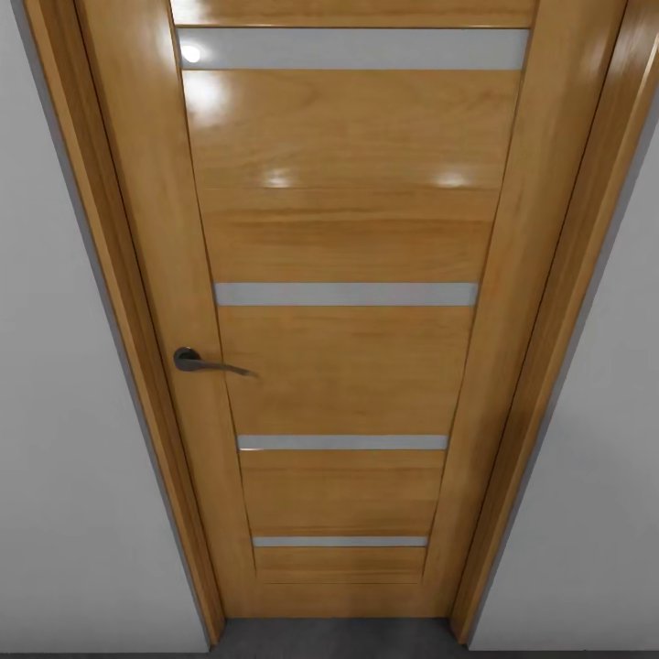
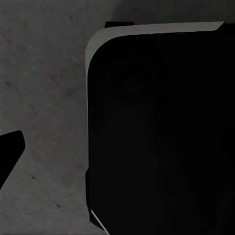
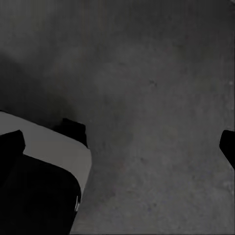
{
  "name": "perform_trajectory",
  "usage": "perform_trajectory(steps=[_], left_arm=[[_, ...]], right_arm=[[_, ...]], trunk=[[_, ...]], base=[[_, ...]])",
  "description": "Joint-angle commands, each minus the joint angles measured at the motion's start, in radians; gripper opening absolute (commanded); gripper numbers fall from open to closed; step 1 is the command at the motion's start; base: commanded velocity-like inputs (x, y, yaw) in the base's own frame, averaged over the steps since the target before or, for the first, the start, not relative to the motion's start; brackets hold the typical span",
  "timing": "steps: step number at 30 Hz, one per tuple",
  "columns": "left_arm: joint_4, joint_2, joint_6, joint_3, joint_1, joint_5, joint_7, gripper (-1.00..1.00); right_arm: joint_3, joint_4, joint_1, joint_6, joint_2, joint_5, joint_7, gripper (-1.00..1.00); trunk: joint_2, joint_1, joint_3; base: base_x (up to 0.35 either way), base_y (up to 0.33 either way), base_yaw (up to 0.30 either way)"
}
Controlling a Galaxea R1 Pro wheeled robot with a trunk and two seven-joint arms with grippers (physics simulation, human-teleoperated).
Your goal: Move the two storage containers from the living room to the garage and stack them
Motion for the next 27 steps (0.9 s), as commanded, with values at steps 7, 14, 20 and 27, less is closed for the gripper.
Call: perform_trajectory(steps=[7,14,20,27], left_arm=[[0.0,0.0,-0.002,0.001,0.0,0.001,0.001,1.0],[0.0,0.0,-0.002,0.001,0.0,0.001,0.001,1.0],[0.0,0.0,-0.002,0.0,0.0,0.001,0.001,1.0],[0.0,0.0,-0.002,0.0,0.0,0.001,0.002,1.0]], right_arm=[[0.002,-0.558,-0.007,0.11,-0.051,-0.011,-0.03,1.0],[0.001,-0.694,-0.102,0.21,-0.045,-0.015,-0.055,1.0],[0.002,-0.714,-0.214,0.262,-0.04,-0.107,-0.051,1.0],[0.003,-0.721,-0.284,0.293,-0.039,-0.175,-0.034,1.0]], trunk=[[-0.001,0.0,-0.001],[-0.001,0.0,-0.001],[-0.001,0.0,-0.001],[-0.001,0.0,-0.001]], base=[[0.0,0.0,0.0],[0.0,0.0,0.0],[0.0,0.0,0.0],[0.0,0.0,0.0]])
